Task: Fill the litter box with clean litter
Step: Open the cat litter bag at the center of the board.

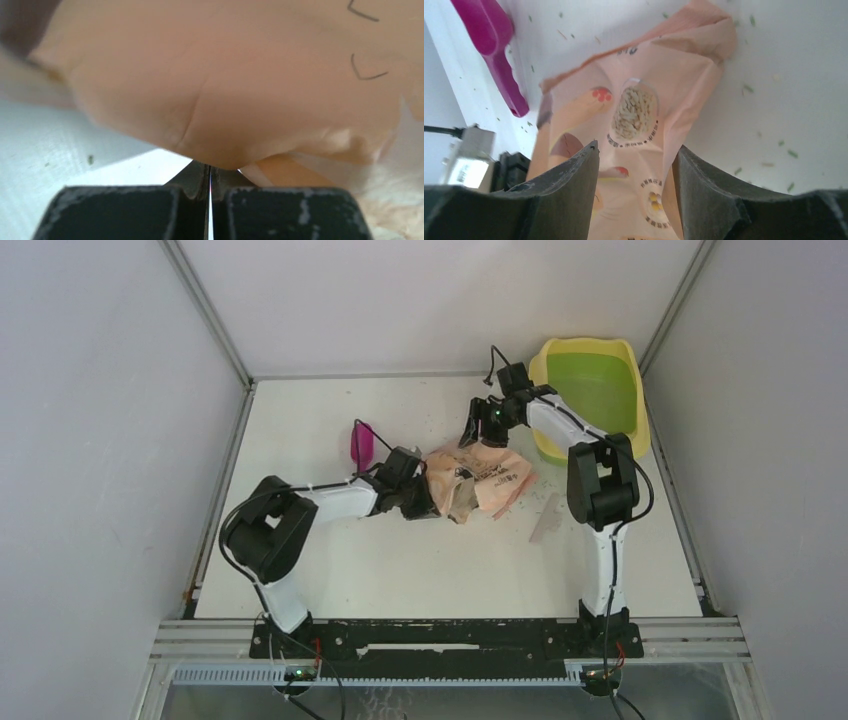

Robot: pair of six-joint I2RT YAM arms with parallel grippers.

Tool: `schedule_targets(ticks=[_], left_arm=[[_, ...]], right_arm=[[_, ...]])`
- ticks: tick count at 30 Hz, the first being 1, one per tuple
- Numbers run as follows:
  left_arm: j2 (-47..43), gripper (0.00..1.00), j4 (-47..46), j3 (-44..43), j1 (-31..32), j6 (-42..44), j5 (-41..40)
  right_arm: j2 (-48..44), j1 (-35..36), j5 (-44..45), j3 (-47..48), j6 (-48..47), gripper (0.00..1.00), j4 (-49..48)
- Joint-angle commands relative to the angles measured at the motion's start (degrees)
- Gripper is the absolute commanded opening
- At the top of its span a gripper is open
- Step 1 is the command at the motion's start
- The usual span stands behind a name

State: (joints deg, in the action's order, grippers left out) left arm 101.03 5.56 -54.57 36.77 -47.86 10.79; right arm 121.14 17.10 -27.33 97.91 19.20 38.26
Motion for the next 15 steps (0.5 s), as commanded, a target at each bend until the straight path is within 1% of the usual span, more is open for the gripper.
schedule_targets(ticks=[1,3,5,7,9,10,12,13,15], left_arm=[[2.78,0.00,-1.83,-6.80,1.19,0.61,2.29],[3.65,0.00,-3.24,-7.46,0.68,0.56,2.69],[3.12,0.00,-5.07,-6.98,-0.27,0.14,4.41],[0.31,0.08,-4.38,-5.83,-0.77,0.85,4.86],[-5.52,0.22,-0.97,-4.62,-0.74,2.44,3.62],[-8.51,0.26,0.49,-3.89,-0.72,3.02,3.62],[-13.99,0.33,3.76,-3.10,-0.74,4.09,3.68],[-16.35,0.34,6.60,-3.15,-0.71,4.83,3.78],[-20.59,0.37,10.73,-3.24,-0.60,6.33,3.59]], right_arm=[[3.13,2.22,-2.85,8.47,-0.90,0.62,0.19],[4.09,2.70,-3.41,10.73,-1.21,0.62,0.76],[3.65,2.63,-2.13,11.79,-1.54,0.63,1.81],[1.24,1.84,1.59,10.33,-1.46,0.66,2.50],[-3.13,0.24,5.62,6.22,-1.26,0.74,0.86],[-5.44,-0.53,6.88,3.08,-1.01,0.81,-0.68],[-10.54,-2.11,8.02,-0.87,-0.40,0.93,-2.81],[-12.72,-2.75,8.46,-2.27,-0.05,0.98,-3.52],[-16.89,-3.49,9.11,-4.08,0.30,0.99,-4.13]])
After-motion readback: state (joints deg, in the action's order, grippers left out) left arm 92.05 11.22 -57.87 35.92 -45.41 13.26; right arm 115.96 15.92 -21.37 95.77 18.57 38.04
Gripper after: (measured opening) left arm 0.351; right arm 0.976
